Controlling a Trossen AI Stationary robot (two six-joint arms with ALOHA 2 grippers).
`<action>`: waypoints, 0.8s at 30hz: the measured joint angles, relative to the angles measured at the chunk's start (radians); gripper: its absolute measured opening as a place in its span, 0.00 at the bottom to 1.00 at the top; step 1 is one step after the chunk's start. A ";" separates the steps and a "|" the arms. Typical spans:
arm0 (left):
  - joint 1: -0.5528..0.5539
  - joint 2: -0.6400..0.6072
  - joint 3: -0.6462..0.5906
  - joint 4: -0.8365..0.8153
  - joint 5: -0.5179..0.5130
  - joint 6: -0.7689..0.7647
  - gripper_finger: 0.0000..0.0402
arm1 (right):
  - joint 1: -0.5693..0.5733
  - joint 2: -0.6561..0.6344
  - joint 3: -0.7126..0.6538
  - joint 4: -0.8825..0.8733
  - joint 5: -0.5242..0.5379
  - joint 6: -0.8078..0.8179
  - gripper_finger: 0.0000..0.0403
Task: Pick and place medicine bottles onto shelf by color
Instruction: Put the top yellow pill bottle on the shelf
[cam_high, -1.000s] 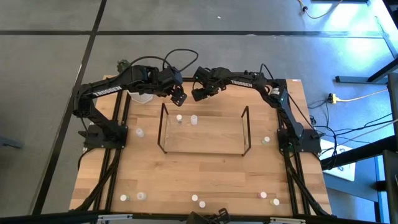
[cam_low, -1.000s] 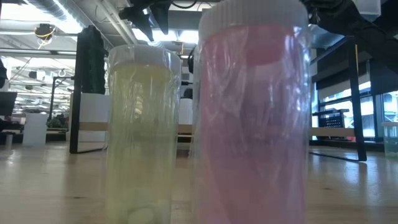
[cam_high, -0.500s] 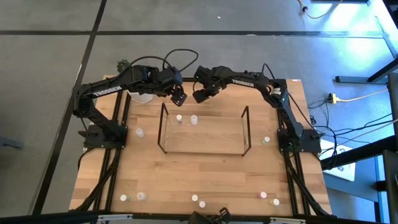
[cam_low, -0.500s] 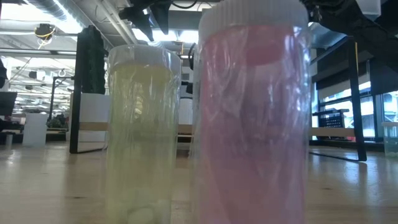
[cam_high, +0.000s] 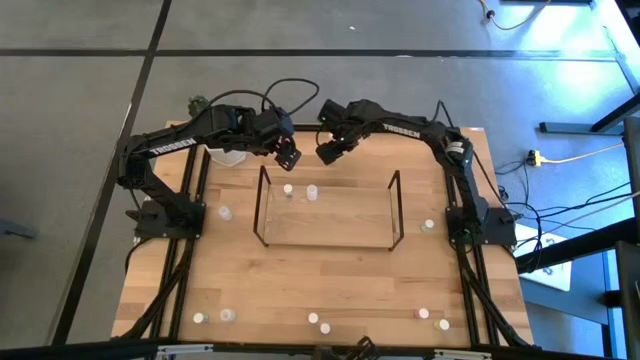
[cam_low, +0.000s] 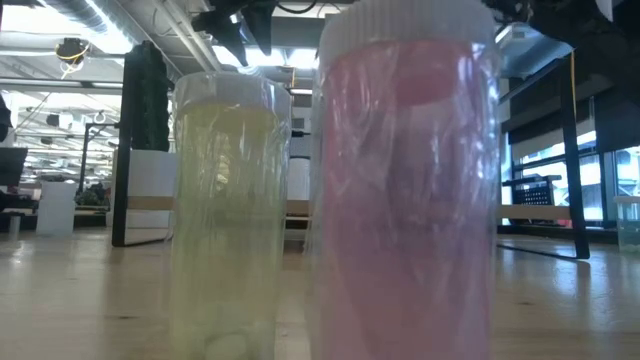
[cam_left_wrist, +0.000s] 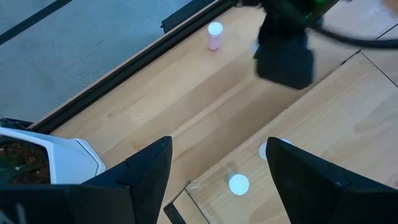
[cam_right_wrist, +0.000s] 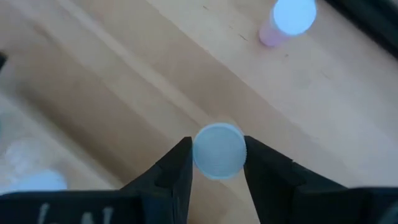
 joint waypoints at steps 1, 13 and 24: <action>0.000 0.000 0.000 0.000 0.000 0.000 0.64 | 0.003 -0.016 0.000 -0.008 0.000 -0.026 0.33; 0.000 0.000 0.000 0.000 0.004 0.000 0.64 | 0.068 -0.124 0.002 -0.151 0.000 -0.304 0.33; 0.000 0.000 0.000 0.000 0.004 0.000 0.64 | 0.144 -0.125 0.002 -0.182 -0.008 -0.464 0.33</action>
